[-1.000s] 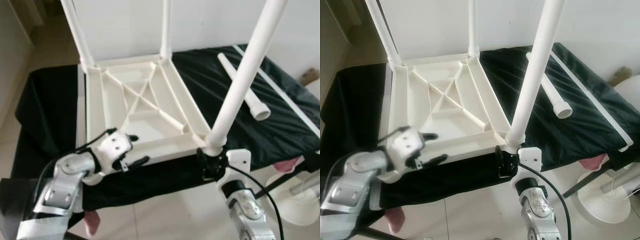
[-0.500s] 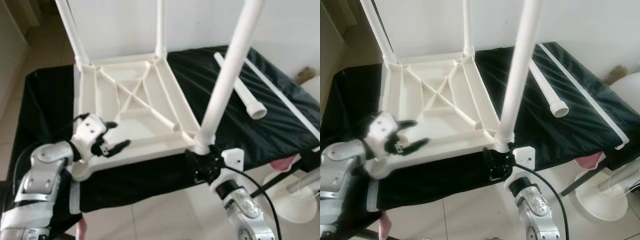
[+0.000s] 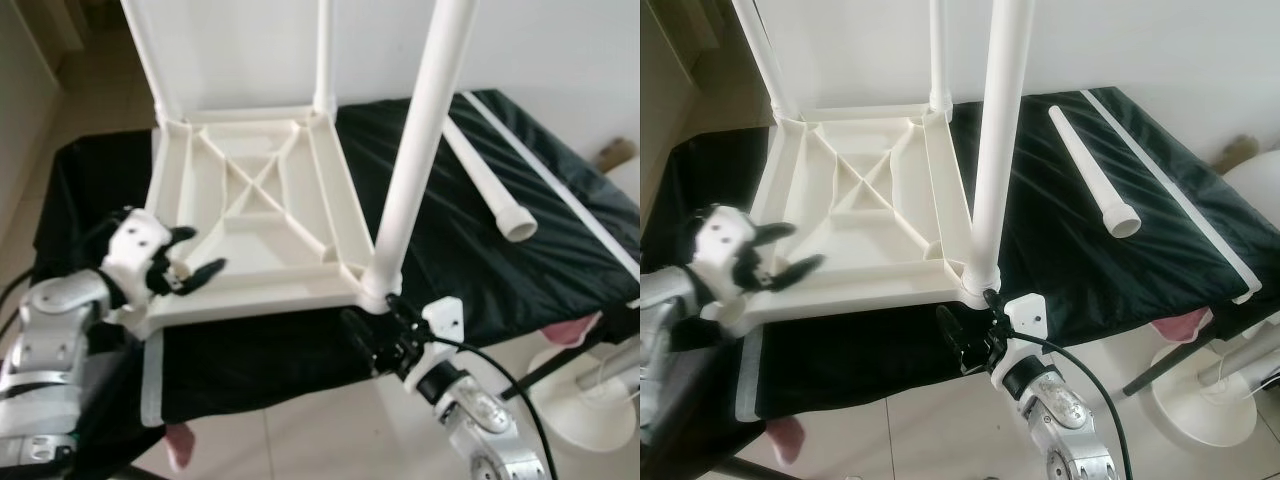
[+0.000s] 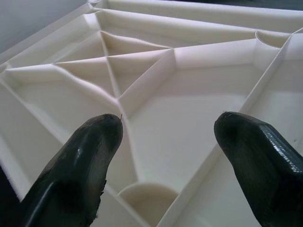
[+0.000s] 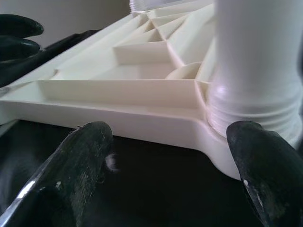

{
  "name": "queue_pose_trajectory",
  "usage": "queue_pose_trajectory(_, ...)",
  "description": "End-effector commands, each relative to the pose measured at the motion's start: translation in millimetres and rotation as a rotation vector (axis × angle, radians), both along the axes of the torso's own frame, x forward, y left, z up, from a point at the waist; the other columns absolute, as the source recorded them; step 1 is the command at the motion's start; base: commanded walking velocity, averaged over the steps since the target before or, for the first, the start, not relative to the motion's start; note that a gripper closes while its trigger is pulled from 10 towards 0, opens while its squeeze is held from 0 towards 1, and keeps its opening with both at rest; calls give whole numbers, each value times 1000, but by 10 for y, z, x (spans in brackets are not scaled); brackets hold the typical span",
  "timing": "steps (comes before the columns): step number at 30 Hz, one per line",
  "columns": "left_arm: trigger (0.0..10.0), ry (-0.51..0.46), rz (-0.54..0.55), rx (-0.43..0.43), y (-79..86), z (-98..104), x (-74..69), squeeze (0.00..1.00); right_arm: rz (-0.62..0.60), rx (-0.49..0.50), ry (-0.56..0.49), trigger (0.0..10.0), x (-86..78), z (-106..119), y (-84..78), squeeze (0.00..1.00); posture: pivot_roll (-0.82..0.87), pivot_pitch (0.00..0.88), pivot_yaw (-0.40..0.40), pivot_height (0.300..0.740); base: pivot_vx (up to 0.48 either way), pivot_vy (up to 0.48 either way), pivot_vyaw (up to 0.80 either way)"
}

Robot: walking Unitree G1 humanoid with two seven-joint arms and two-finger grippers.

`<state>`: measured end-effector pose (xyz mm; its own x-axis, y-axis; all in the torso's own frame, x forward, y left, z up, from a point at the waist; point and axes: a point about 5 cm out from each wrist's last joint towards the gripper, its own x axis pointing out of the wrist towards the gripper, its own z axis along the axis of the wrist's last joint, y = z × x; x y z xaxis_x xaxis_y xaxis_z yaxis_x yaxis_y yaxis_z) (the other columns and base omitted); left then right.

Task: Building children table

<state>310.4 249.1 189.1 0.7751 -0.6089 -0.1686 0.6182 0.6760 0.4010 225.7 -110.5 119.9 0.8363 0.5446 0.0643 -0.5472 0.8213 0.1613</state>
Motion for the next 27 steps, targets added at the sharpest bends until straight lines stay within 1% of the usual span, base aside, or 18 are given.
queue_pose_trajectory(1, 10000, -51, 128, -23, 122, 39, 34, 0, 72, 21, 12, 10000, -60, 20, 58, 0, 29, 38, -25, 740, 0, 0, 0)
queue_pose_trajectory(2, 10000, -51, 128, -23, 122, 39, 34, 0, 72, 21, 12, 10000, -60, 20, 58, 0, 29, 38, -25, 740, 0, 0, 0)
queue_pose_trajectory(5, 10000, -64, 200, -33, 307, 71, 61, 0, 170, 33, 17, 10000, -98, 69, 107, 0, 33, 48, -30, 740, 0, 0, 0)
queue_pose_trajectory(6, 10000, -64, 200, -33, 307, 71, 61, 0, 170, 33, 17, 10000, -98, 69, 107, 0, 33, 48, -30, 740, 0, 0, 0)
queue_pose_trajectory(7, 10000, -71, 225, -38, 362, 82, 69, 0, 185, 34, 12, 10000, -94, 88, 115, 0, 33, 51, -29, 740, 0, 0, 0)
queue_pose_trajectory(8, 10000, -71, 225, -38, 362, 82, 69, 0, 185, 34, 12, 10000, -94, 88, 115, 0, 33, 51, -29, 740, 0, 0, 0)
queue_pose_trajectory(9, 10000, -76, 260, -44, 422, 90, 84, 0, 186, 44, 9, 10000, -73, 108, 117, 0, 34, 55, -30, 740, 0, 0, 0)
queue_pose_trajectory(10, 10000, -86, 317, -53, 513, 103, 107, 0, 182, 58, -1, 10000, -30, 135, 122, 0, 39, 58, -30, 740, 0, 0, 0)
queue_pose_trajectory(11, 10000, -86, 317, -53, 513, 103, 107, 0, 182, 58, -1, 10000, -30, 135, 122, 0, 39, 58, -30, 740, 0, 0, 0)
queue_pose_trajectory(13, 10000, -78, 411, 0, 630, 74, 139, 0, 165, 51, -24, 10000, 46, 153, 118, 0, 39, 60, -27, 740, 0, 0, 0)
queue_pose_trajectory(14, 10000, -77, 450, 0, 680, 75, 152, 0, 153, 57, -34, 10000, 93, 168, 117, 0, 39, 60, -27, 740, 0, 0, 0)
queue_pose_trajectory(15, 10000, -77, 450, 0, 680, 75, 152, 0, 153, 57, -34, 10000, 93, 168, 117, 0, 39, 60, -27, 740, 0, 0, 0)
queue_pose_trajectory(18, 10000, -91, 524, -4, 763, 95, 186, 0, 105, 94, -66, 10000, 224, 250, 132, 0, 45, 68, -25, 740, 0, 0, 0)
queue_pose_trajectory(20, 10000, -96, 538, -7, 775, 99, 195, 0, 94, 106, -71, 10000, 250, 271, 140, 0, 45, 68, -25, 740, 0, 0, 0)
queue_pose_trajectory(22, 10000, -120, 573, -35, 785, 120, 227, 0, 8, 147, -81, 10000, 347, 310, 137, 0, 54, 73, -29, 740, 0, 0, 0)
queue_pose_trajectory(25, 10000, -132, 591, -46, 788, 130, 242, 0, -27, 157, -83, 10000, 377, 317, 128, 0, 53, 73, -29, 740, 0, 0, 0)
queue_pose_trajectory(27, 10000, -143, 609, -58, 794, 140, 263, 0, -85, 167, -83, 10000, 409, 320, 88, 0, 53, 76, -29, 740, 0, 0, 0)
